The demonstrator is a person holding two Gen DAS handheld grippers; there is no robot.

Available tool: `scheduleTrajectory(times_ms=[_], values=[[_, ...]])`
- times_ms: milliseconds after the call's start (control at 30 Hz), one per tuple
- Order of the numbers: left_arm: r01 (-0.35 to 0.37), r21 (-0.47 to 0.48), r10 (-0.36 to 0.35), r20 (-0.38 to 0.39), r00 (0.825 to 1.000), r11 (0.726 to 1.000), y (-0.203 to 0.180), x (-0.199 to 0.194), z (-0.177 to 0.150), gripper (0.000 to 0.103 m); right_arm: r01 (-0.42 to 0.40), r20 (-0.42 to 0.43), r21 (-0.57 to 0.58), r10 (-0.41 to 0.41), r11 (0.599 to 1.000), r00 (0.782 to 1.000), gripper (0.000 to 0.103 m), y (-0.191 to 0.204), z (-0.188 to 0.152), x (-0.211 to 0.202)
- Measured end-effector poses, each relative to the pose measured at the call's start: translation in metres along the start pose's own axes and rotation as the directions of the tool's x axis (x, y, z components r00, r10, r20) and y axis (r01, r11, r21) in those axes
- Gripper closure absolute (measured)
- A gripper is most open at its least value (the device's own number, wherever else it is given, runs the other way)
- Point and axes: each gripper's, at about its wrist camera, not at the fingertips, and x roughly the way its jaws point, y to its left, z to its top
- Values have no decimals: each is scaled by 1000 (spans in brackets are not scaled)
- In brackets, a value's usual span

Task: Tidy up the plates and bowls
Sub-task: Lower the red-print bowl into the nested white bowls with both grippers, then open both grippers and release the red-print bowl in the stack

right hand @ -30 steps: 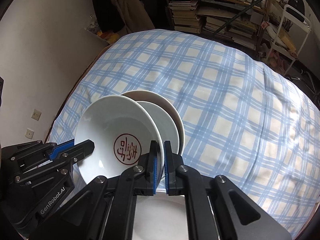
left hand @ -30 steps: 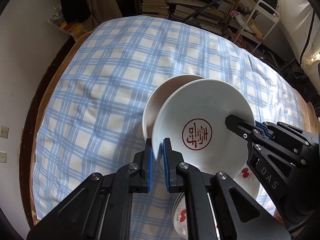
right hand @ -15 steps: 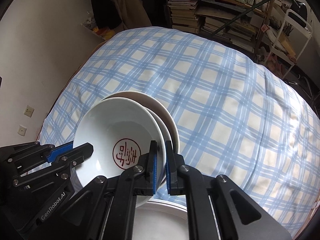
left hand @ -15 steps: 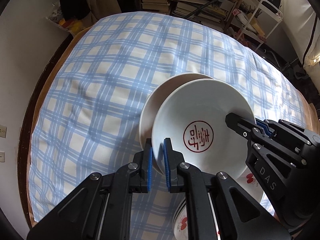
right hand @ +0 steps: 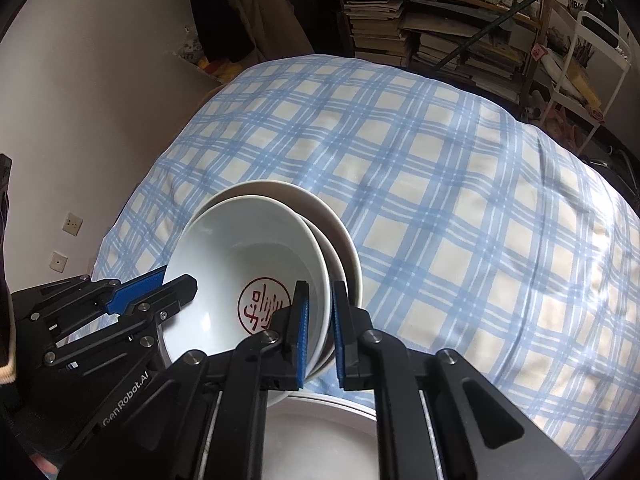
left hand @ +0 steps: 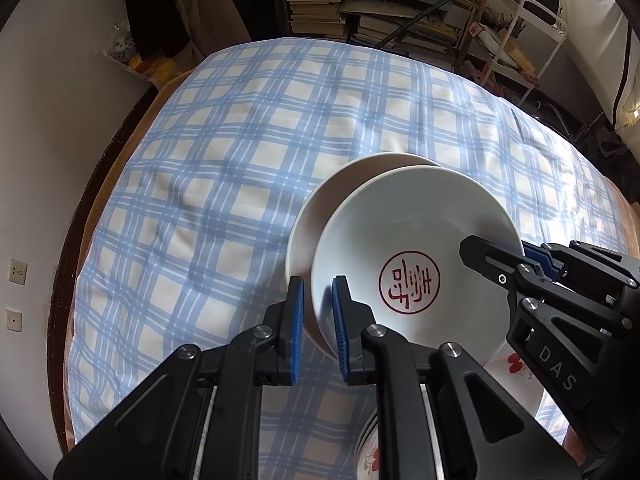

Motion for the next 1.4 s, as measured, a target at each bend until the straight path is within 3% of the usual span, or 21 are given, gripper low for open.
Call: scheduleTrajectory(times_ms=[133,267,400,500,567,700,767,833,967,1267,1400], values=[[8,-24,-8,-2,1000,1000,7,-4,1,84,19,-15,-23,-19,1000,1000,90,3,1,-2],[-3,-45,4,16,1000,999,14,-12,0,82,64,11,-50,-63,997,998,76,6,2,-11],[-5,-48,5,8,1000,999,20,-15,0,81,52,16,-38,-52,998,999,73,2,3,-19],[-1,-45,3,36,999,999,28,-22,-4,74,61,28,-35,-60,998,998,57,0,0,-23],[-16,-54,19,59,998,998,35,-25,-8,57,57,40,-24,-56,998,998,49,-4,-3,-25],[-89,-54,96,140,986,995,42,-36,-14,48,80,50,-9,-79,997,996,43,-11,-7,-28],[-103,-53,111,183,977,993,45,-40,-17,32,83,67,-6,-83,997,994,36,-14,-8,-31],[-115,-73,129,220,967,991,49,-42,-21,25,80,91,-6,-79,997,993,33,-16,-10,-35],[-109,-95,126,200,972,990,59,-36,-19,25,56,145,25,-59,998,988,15,-24,-12,-41],[-72,-81,84,156,984,994,64,-21,-17,24,86,130,59,-93,995,987,14,-45,-7,-38],[-24,-86,37,153,988,996,64,-19,-18,24,102,119,59,-108,993,987,13,-52,-6,-35]])
